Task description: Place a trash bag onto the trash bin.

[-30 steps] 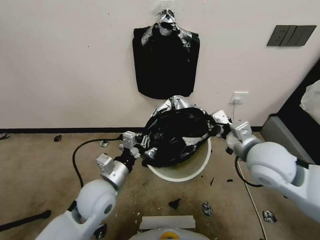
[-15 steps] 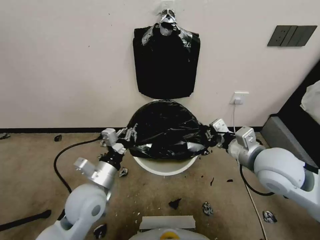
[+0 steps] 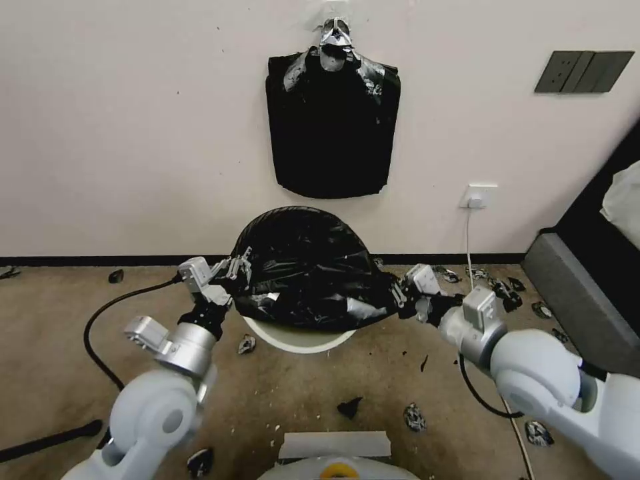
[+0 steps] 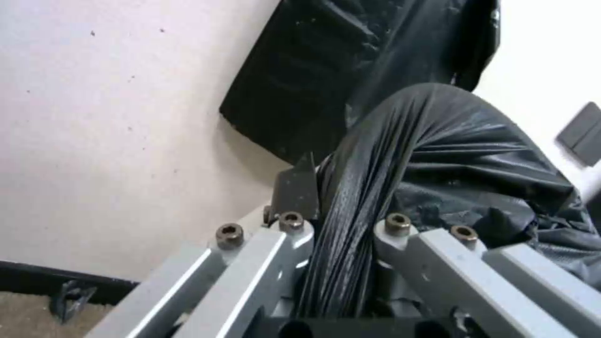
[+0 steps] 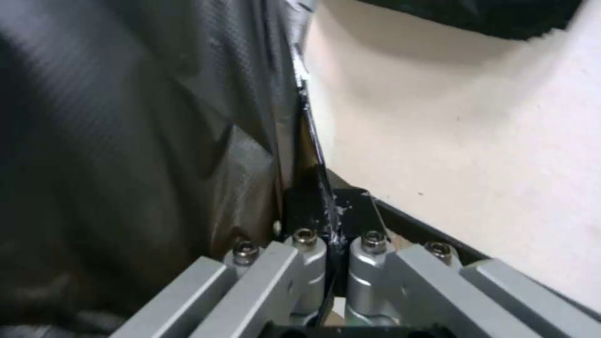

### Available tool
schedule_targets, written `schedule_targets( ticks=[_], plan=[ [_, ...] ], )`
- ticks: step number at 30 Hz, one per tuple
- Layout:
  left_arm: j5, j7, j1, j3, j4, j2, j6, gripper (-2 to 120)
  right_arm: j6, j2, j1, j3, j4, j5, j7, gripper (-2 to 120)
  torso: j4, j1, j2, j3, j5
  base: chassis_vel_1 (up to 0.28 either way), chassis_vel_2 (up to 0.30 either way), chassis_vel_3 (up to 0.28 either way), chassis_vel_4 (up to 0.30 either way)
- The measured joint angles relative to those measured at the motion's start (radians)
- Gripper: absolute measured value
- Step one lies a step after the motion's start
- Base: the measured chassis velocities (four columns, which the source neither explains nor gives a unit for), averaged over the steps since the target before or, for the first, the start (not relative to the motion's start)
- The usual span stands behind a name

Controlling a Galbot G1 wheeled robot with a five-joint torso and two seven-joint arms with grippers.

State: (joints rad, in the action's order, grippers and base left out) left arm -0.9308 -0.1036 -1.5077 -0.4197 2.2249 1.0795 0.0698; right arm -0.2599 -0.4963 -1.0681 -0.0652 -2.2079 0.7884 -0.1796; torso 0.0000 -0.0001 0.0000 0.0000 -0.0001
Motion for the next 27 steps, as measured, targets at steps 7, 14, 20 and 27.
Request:
schedule_targets(
  ticks=[7,14,20,27],
  plan=[
    [-0.008,0.005,-0.011,-0.01,0.005,-0.007,-0.007,7,0.003,-0.054,-0.053,0.007,0.017,-0.024,-0.026,22,0.0,0.0,0.0,0.0,0.0,0.0,0.0,0.0,0.0],
    [0.044,-0.013,-0.031,-0.014,0.02,-0.006,-0.053,7,0.035,-0.114,-0.153,0.107,-0.013,0.098,-0.131,46,-0.0001,0.0,0.0,0.0,0.0001,0.0,0.0,0.0,0.0],
    [0.052,-0.042,-0.023,-0.01,0.011,-0.004,-0.079,7,0.027,-0.115,-0.199,0.191,-0.059,0.166,-0.16,68,0.0001,0.0,0.0,0.0,0.0,0.0,0.0,0.0,0.0],
    [0.044,-0.085,-0.008,-0.02,-0.001,-0.008,-0.118,7,0.011,-0.117,-0.322,0.345,-0.12,0.167,-0.139,92,0.0,0.0,0.0,0.0,0.0002,0.0,0.0,0.0,0.0]
  ],
)
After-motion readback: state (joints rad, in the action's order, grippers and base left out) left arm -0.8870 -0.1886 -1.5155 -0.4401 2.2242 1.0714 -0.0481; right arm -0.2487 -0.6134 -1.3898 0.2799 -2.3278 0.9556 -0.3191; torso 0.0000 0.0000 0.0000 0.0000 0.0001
